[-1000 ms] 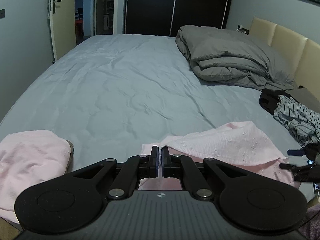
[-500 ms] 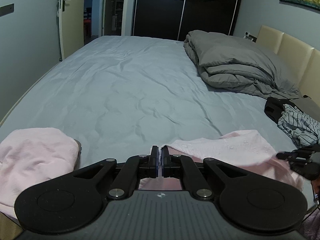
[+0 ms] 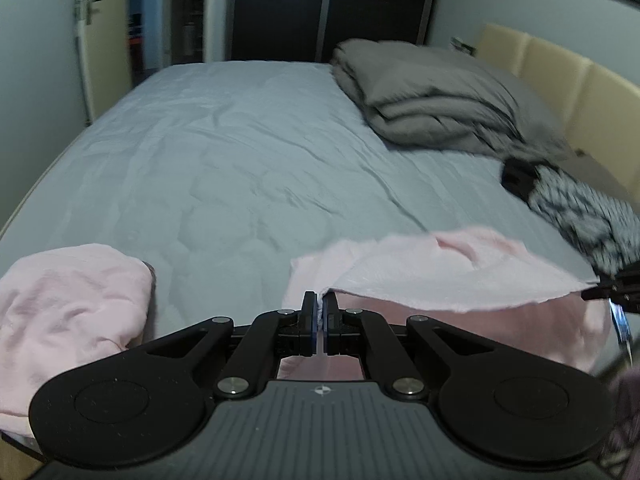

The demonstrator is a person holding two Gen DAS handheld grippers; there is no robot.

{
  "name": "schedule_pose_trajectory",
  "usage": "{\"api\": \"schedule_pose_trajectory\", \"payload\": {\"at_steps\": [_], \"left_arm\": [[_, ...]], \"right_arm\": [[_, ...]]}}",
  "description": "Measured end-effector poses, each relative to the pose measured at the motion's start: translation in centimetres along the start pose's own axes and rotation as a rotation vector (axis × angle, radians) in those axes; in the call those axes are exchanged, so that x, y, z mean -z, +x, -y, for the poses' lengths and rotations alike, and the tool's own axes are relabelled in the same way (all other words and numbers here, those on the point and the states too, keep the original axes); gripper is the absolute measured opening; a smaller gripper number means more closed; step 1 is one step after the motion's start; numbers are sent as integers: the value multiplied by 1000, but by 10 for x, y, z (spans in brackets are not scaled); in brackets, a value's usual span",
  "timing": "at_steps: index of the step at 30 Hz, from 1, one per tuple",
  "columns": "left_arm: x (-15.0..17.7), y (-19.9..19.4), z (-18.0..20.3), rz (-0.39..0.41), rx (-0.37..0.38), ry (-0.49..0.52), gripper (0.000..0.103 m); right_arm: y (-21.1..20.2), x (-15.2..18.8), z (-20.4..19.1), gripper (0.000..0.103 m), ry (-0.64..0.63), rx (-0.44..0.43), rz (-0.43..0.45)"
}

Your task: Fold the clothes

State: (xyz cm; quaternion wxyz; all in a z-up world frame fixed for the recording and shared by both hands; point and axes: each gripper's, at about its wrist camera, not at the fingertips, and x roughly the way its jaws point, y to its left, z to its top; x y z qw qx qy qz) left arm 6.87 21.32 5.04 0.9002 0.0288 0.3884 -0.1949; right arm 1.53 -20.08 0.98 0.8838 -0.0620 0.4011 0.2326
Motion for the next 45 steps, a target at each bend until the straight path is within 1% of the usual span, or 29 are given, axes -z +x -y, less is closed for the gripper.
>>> {"api": "schedule_pose_trajectory", "payload": {"at_steps": [2,6,9,14,18,20,22,23,25,27,28,29,30,31,32,33,34,36,38,39,42,45], "left_arm": [[9,-1,3,-25,26,37,1],[28,2,11,-103,65,113,1],[43,9,14,-175,64,164,1],[66,27,16,-302,58,217,1],[78,41,20,-380,57,257,1],[82,46,23,-402,54,274,1],[86,48,23,-423,52,282,1],[86,49,24,-434,53,289,1],[90,49,25,-452,55,306,2],[90,46,26,-450,63,312,3],[89,44,26,-446,79,310,4],[87,41,27,-441,99,307,9],[85,38,27,-427,128,299,16],[82,34,27,-413,162,288,20],[80,31,28,-400,196,277,32],[76,25,29,-382,234,267,48],[74,20,30,-357,256,267,53],[68,14,34,-309,283,275,53],[62,11,37,-277,281,271,53],[60,12,38,-264,264,262,53],[51,21,40,-239,179,237,53],[42,31,42,-225,100,207,53]], "right_arm": [[1,8,-7,1,-37,-26,-35],[8,22,-19,1,-98,-82,-118],[18,31,-28,1,-136,-110,-192],[41,46,-39,1,-187,-147,-321],[57,52,-39,2,-198,-137,-373],[62,54,-37,2,-190,-122,-389],[65,55,-36,6,-181,-121,-402],[66,55,-35,6,-178,-122,-409],[65,54,-36,7,-184,-122,-408],[62,54,-39,8,-193,-130,-404],[60,53,-40,10,-194,-140,-397],[58,52,-40,11,-194,-150,-391],[57,50,-41,16,-195,-161,-385],[53,49,-41,37,-193,-181,-371],[49,48,-43,49,-191,-201,-357],[47,46,-47,57,-194,-206,-335],[45,44,-51,57,-197,-211,-313],[41,38,-51,57,-180,-203,-282],[36,30,-46,57,-148,-182,-240],[33,27,-43,57,-132,-172,-219],[31,13,-30,57,-39,-83,-145],[36,4,-15,57,53,83,-88]]}}
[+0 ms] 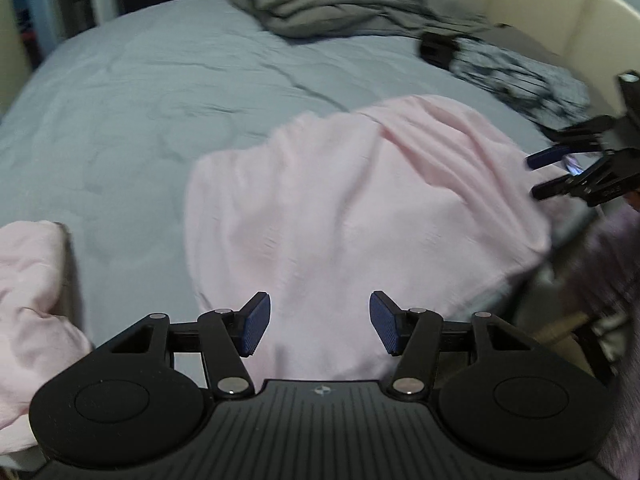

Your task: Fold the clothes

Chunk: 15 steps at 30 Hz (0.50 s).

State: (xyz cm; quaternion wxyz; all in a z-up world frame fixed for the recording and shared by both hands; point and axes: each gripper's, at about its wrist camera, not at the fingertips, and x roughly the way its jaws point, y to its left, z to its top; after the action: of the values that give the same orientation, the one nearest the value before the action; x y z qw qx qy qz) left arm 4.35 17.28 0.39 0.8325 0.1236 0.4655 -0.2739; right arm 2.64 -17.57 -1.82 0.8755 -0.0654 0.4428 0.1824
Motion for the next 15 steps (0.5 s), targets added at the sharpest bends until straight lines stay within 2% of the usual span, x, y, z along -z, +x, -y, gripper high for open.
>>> {"api": "schedule_pose_trajectory", "payload": {"at_steps": [3,6,9,15], "left_arm": [[-9,9,-2,3,-63,-32,53],[-19,19,-4,-3,-110,-64,53],[-27,29,-9,-19,-112,-86,53],[-37,49,-4,-45,-99,-83,53]], "right_arm": [[6,-6,25,59,169,115,42],[13,-7,49,61,309,186,61],[23,-4,67,61,396,210,49],[48,10,87,61,517,192,-3]]}}
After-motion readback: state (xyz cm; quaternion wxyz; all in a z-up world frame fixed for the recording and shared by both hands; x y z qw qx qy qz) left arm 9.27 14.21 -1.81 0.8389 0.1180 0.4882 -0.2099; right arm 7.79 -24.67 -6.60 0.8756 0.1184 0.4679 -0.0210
